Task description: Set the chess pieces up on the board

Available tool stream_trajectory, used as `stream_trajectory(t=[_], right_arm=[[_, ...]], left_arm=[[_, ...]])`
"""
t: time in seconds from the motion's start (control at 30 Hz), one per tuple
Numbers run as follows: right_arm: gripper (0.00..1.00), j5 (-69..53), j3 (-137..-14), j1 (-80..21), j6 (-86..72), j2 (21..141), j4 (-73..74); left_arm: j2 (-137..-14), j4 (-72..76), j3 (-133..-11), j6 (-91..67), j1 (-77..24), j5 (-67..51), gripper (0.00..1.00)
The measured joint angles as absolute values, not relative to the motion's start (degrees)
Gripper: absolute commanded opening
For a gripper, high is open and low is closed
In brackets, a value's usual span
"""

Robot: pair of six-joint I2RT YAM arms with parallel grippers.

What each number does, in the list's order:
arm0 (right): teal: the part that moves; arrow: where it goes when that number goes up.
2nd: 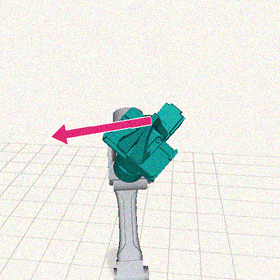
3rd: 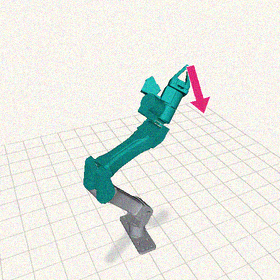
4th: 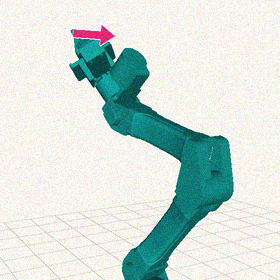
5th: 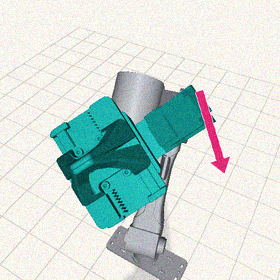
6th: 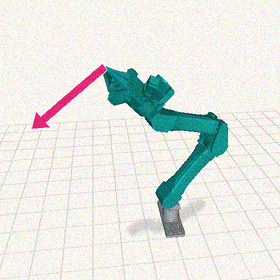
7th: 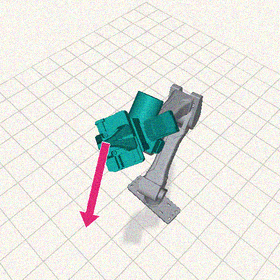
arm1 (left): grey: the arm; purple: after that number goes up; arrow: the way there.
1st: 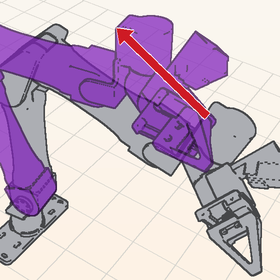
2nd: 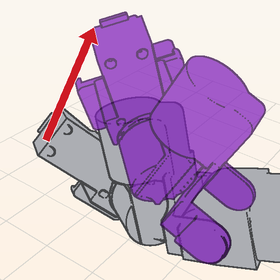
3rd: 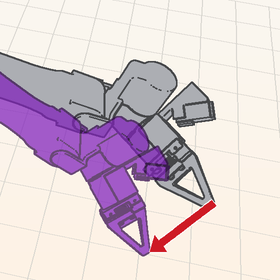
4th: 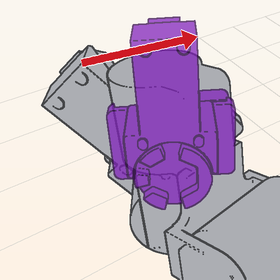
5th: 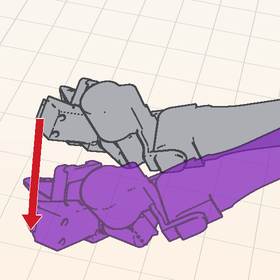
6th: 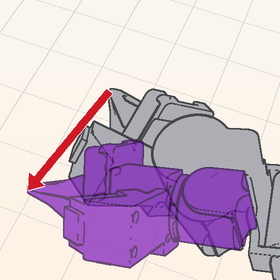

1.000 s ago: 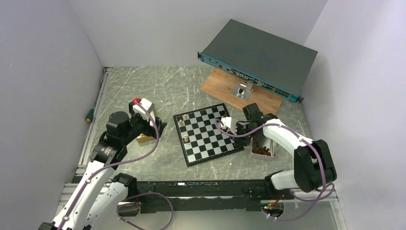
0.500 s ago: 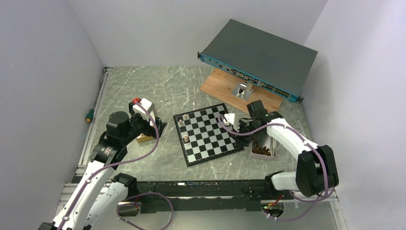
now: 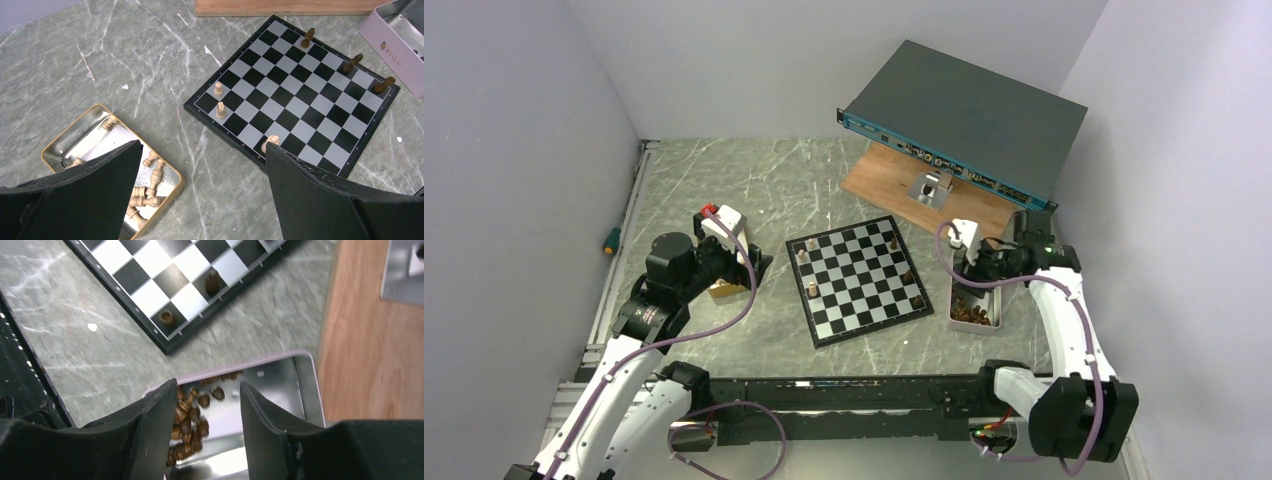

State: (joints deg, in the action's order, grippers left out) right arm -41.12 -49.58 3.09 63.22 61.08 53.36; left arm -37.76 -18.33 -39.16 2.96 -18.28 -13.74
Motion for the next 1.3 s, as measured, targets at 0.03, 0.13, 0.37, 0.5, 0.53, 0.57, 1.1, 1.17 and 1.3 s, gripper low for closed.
stream_trajectory(t=[0.03,0.13,0.37,0.5,0.53,0.57,1.1,1.17,1.3], right_arm=[[0.52,-41.23,-49.58,4.82,63.96,60.66,54.06],[0.51,-41.1,-49.56,10.66,66.92,60.27,56.07],[0.47,-40.36,-48.01,17.37,71.99,62.67,56.75],[0.44,-39.51,-44.4,17.54,73.54,63.44,54.57],[0.42,-39.44,-44.12,17.54,73.8,63.59,54.39],[0.4,-39.4,-43.79,17.56,74.43,63.94,54.11],[0.33,-38.35,-40.21,13.13,74.54,69.28,46.74],[0.32,-37.5,-39.88,12.19,73.45,69.84,45.32],[0.31,-35.86,-39.66,11.11,71.55,71.22,42.92]], left_arm=[[-37.76,-18.33,-39.16,2.96,-18.28,-13.74,0.99],[-37.78,-18.33,-39.16,2.96,-18.28,-13.82,0.99],[-37.78,-18.33,-39.16,2.96,-18.28,-14.15,0.99],[-37.78,-18.33,-39.16,2.96,-18.28,-14.15,0.99],[-37.78,-18.33,-39.16,2.96,-18.28,-14.15,0.99],[-37.78,-18.33,-39.16,2.96,-18.28,-14.15,0.99],[-37.71,-18.33,-39.16,2.96,-18.28,-14.15,0.99],[-37.71,-18.33,-39.16,2.96,-18.28,-14.15,0.99],[-37.71,-18.33,-39.16,2.96,-18.28,-14.15,0.99]])
